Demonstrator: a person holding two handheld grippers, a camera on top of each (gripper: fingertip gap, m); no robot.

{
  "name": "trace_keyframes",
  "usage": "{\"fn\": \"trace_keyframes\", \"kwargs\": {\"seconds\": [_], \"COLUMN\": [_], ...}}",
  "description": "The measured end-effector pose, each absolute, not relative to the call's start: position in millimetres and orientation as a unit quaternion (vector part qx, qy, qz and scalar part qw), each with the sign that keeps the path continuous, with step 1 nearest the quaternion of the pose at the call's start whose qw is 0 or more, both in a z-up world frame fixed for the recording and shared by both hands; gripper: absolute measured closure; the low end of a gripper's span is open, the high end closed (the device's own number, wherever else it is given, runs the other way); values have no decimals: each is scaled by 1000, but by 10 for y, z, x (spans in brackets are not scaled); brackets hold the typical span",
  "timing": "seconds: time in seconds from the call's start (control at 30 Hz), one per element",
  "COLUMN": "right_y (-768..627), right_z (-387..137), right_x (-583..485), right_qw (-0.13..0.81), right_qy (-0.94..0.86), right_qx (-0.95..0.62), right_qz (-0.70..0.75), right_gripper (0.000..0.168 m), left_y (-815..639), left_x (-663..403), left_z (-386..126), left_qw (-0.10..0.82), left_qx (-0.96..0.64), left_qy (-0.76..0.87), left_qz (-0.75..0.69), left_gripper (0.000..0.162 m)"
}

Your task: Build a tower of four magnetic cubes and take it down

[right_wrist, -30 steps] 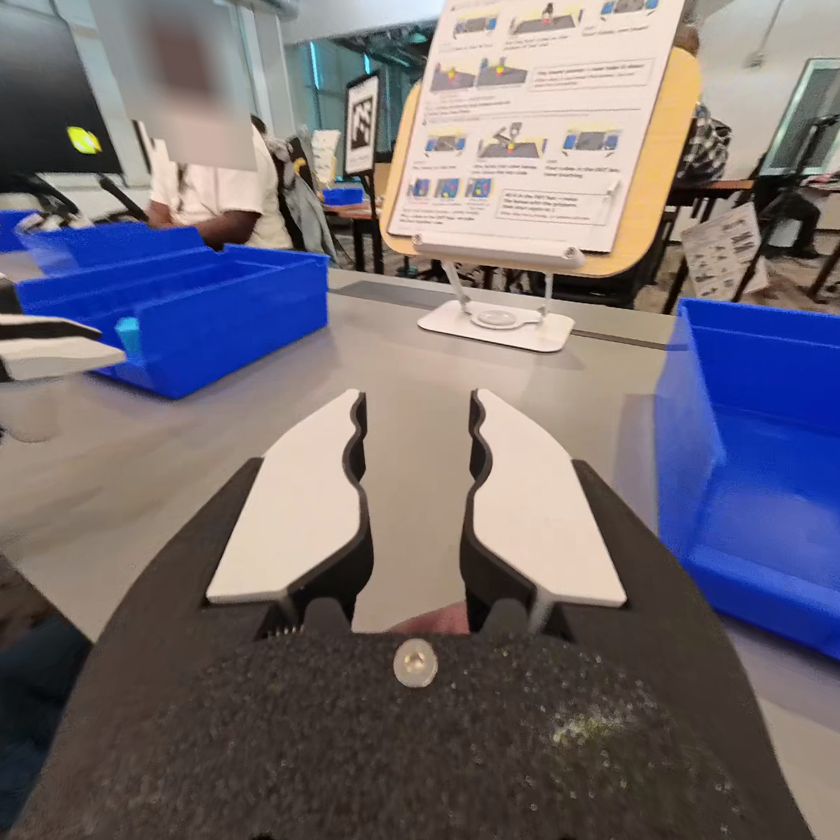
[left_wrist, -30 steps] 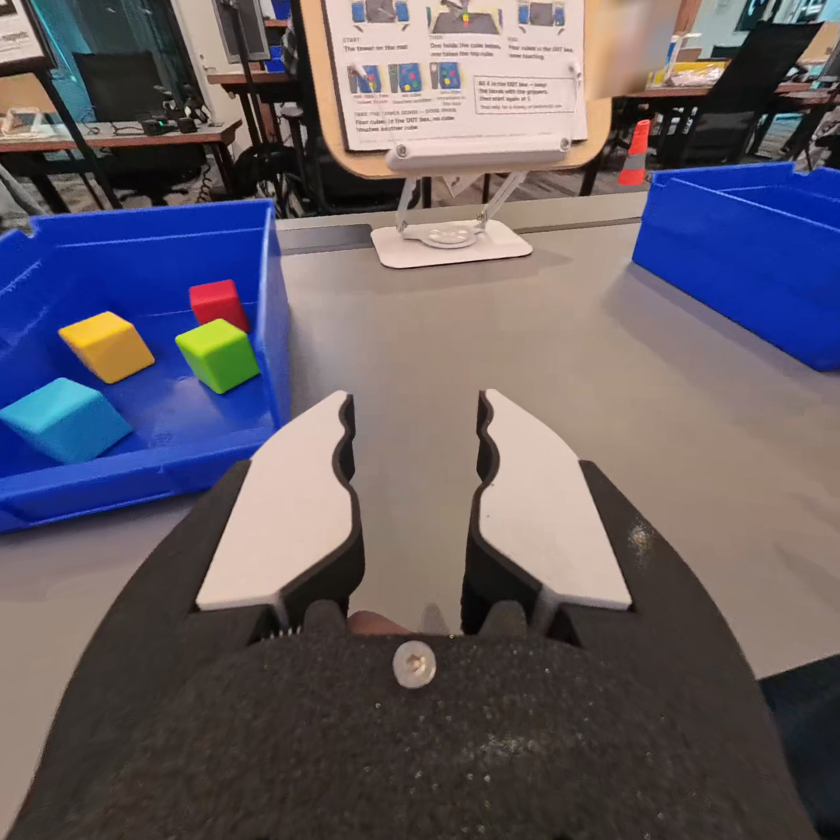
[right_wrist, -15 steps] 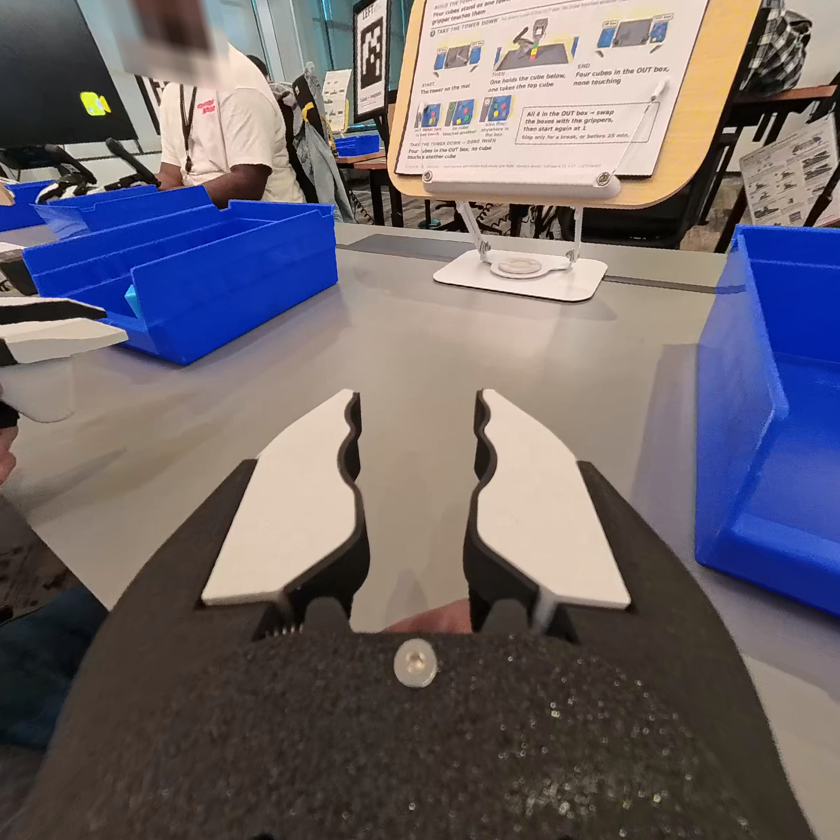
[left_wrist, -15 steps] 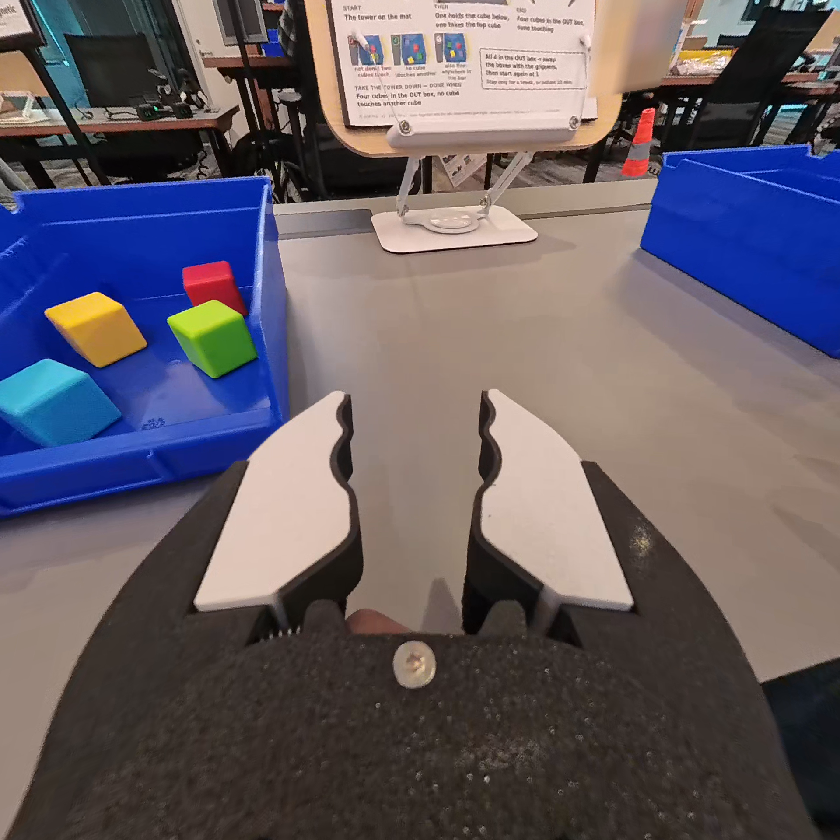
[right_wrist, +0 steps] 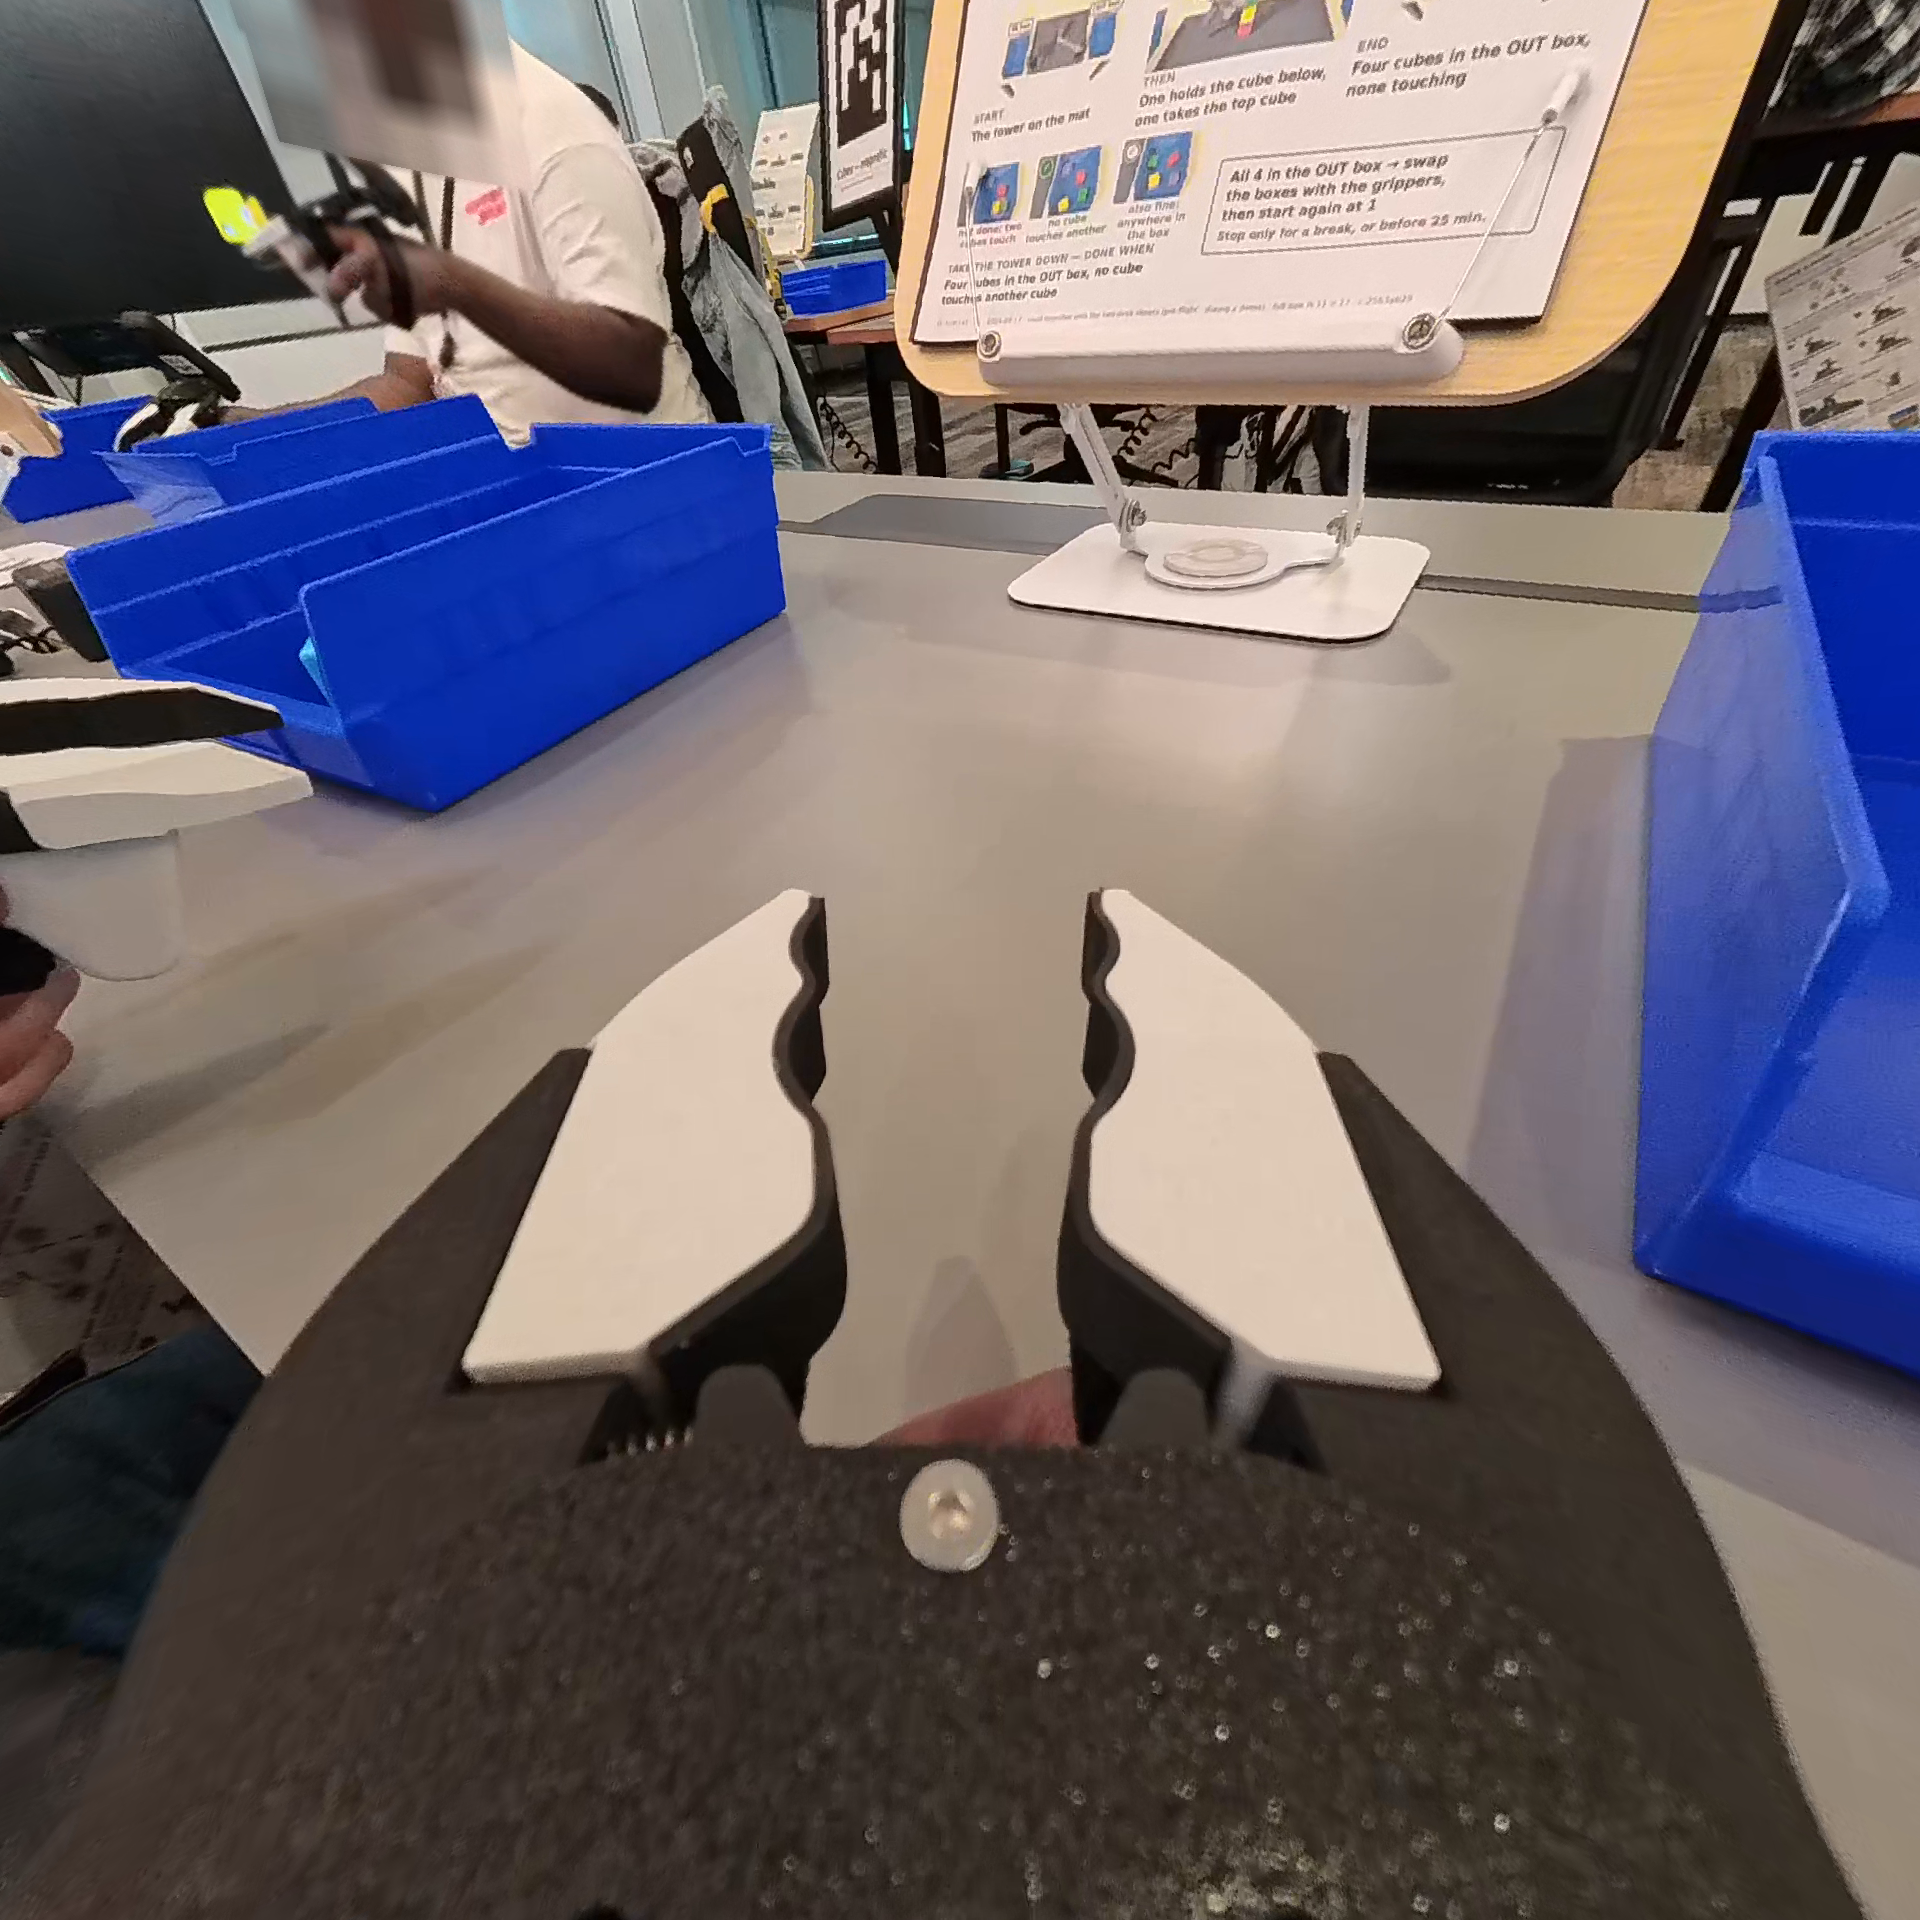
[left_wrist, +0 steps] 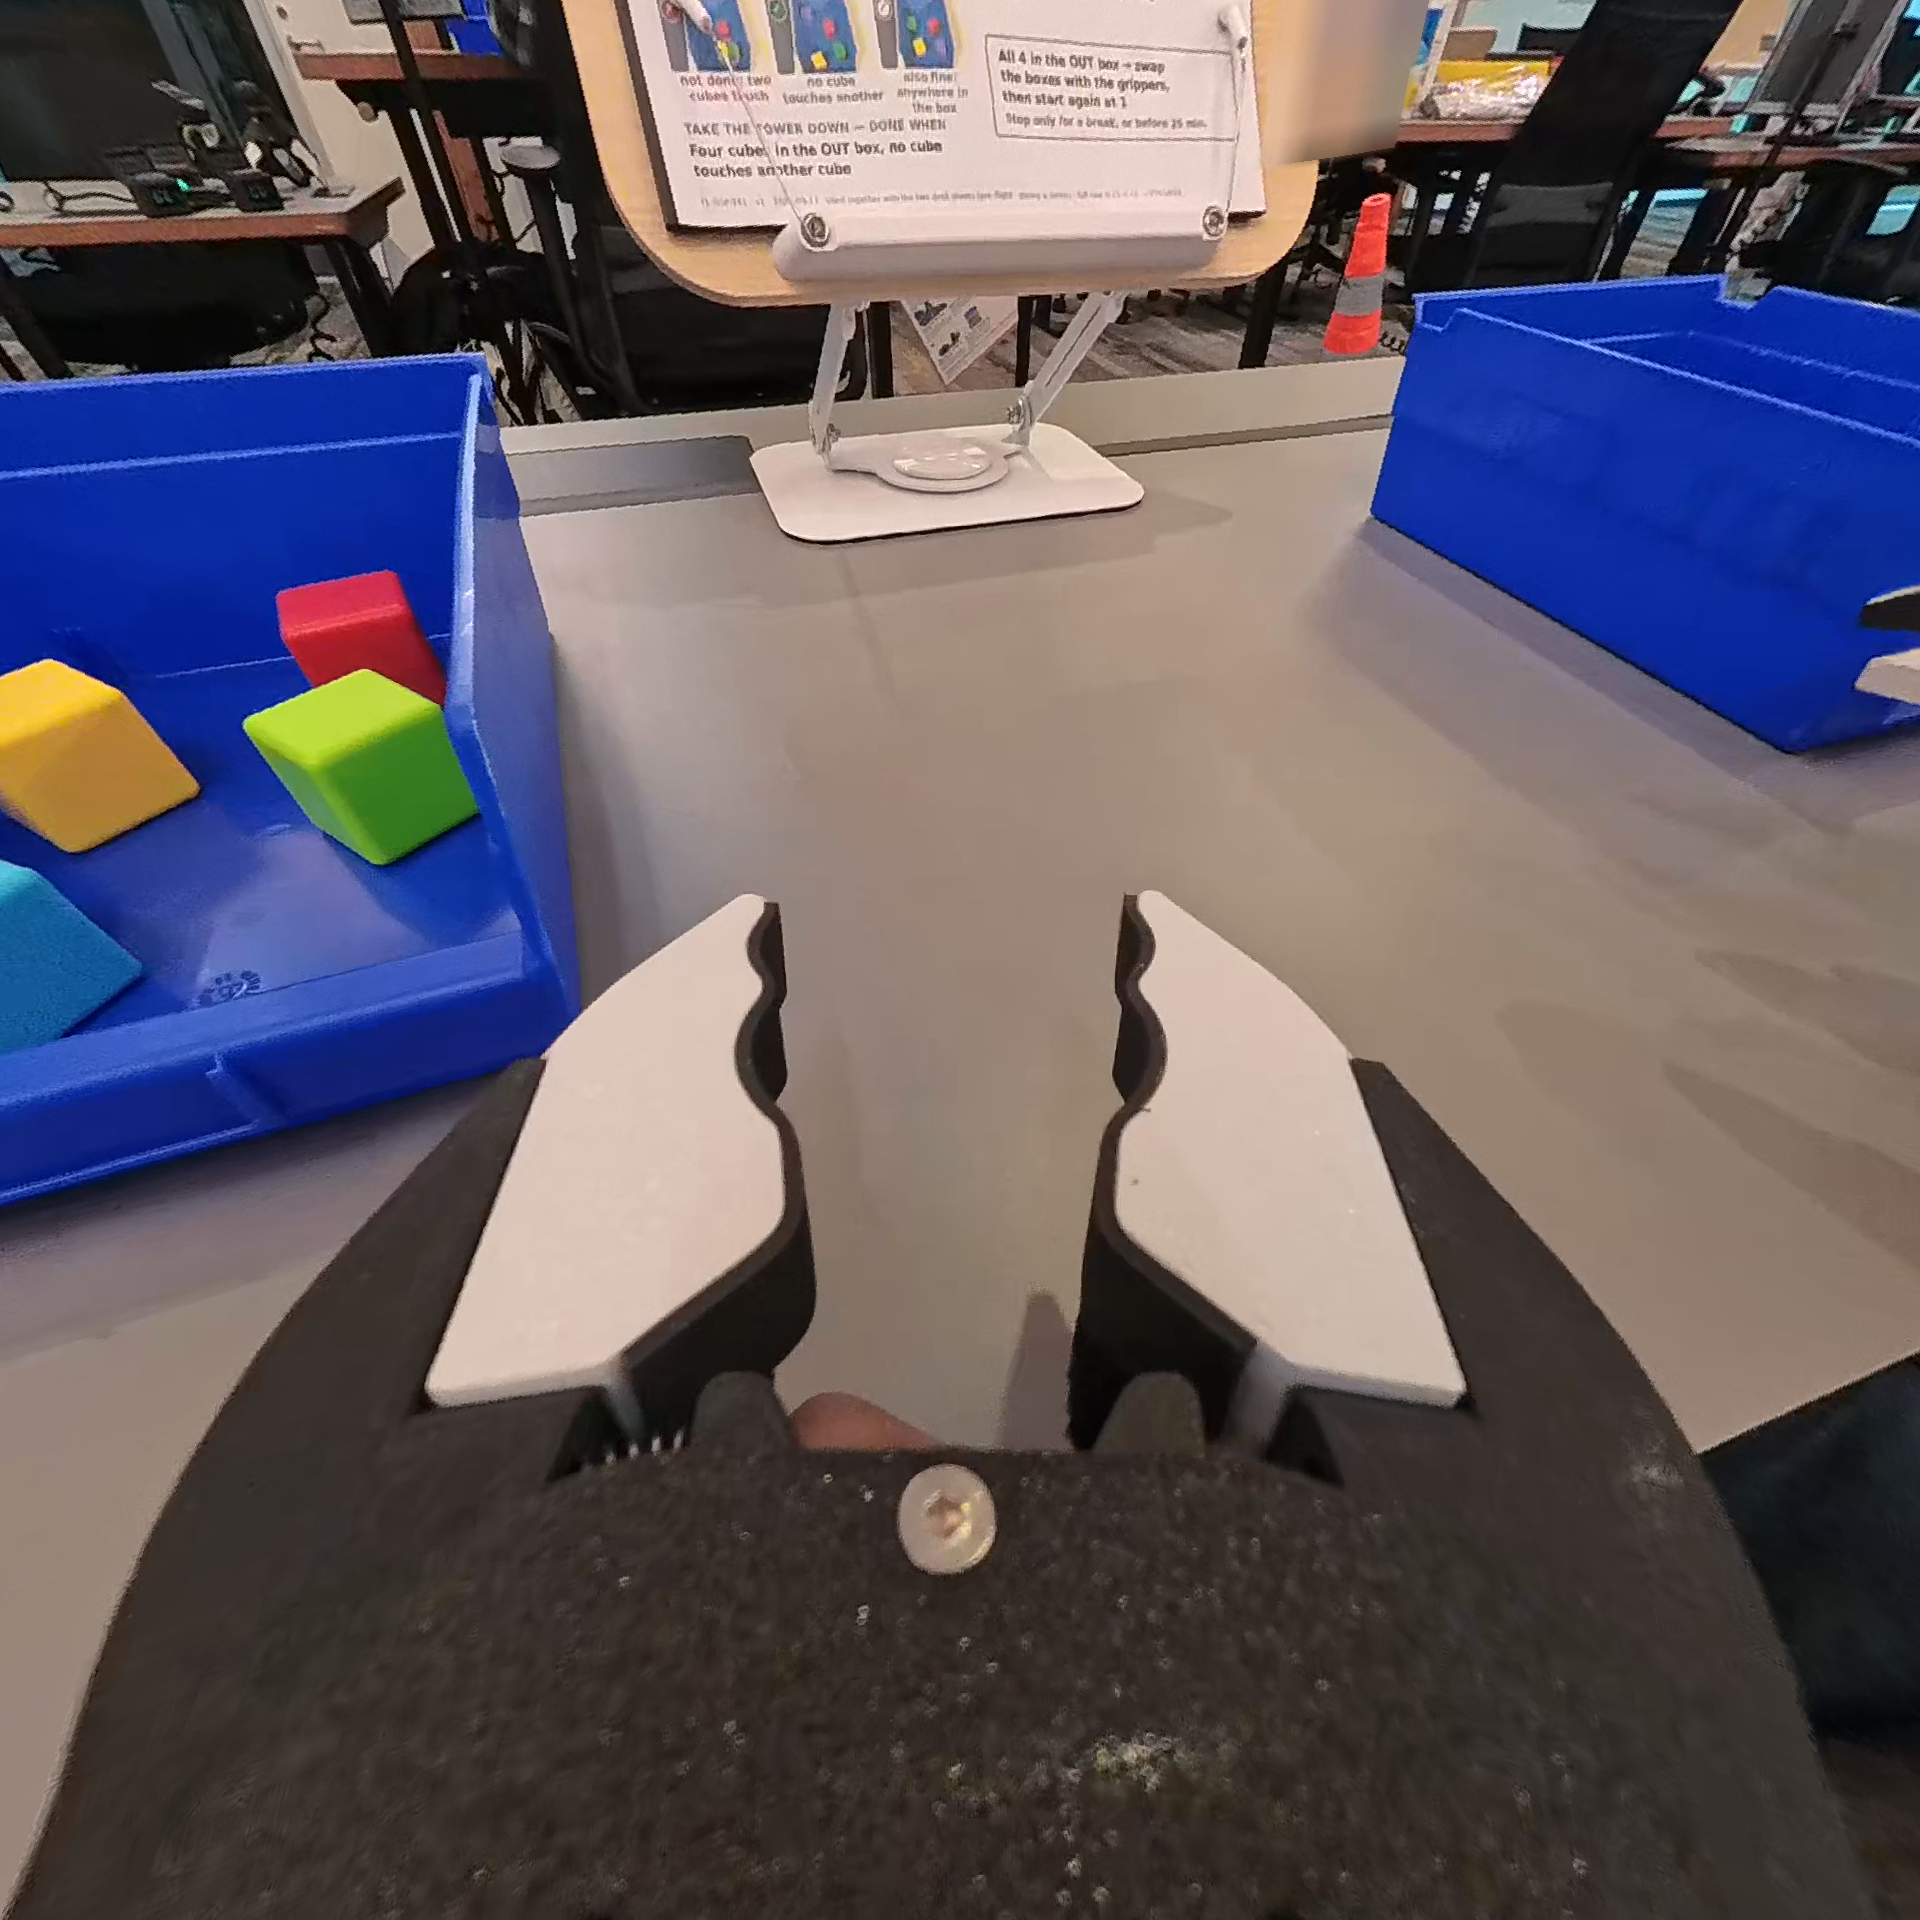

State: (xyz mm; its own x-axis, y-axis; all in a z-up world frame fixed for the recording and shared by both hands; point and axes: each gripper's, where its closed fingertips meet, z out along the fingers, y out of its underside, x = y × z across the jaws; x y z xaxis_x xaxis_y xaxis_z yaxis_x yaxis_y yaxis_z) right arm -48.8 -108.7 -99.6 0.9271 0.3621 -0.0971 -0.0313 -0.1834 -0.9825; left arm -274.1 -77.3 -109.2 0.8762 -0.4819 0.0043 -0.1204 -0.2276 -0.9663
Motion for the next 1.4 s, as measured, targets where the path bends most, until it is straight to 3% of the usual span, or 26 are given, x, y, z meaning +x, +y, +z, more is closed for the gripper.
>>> {"fn": "trace_keyframes", "kwargs": {"seconds": [0.2,0.33,0.53,0.77,1.17,1.4], "right_y": [-1094,-1101,-1114,-1113,-1120,-1128], "right_z": [-968,-935,-905,-929,-956,-995], "right_x": [-489,-507,-552,-672,-678,-712], "right_qw": [631,631,630,617,608,602], "right_qy": [-112,-115,-124,-139,-148,-158], "right_qx": [-752,-750,-747,-749,-754,-759], "right_qz": [156,162,171,199,200,193], "right_gripper": [121,121,122,121,121,122], "left_y": [-777,-841,-781,-29,937,1116], "left_x": [-2777,-2968,-3558,-4084,-3902,-3902], "left_z": [-1050,-762,-722,-985,-1321,-1657], "left_qw": [588,589,490,377,145,97], "left_qx": [-770,-769,-820,-864,-863,-854], "left_qy": [190,200,269,333,484,510], "left_qz": [-157,-147,-123,19,22,34], "left_gripper": [102,101,99,95,99,100]}}
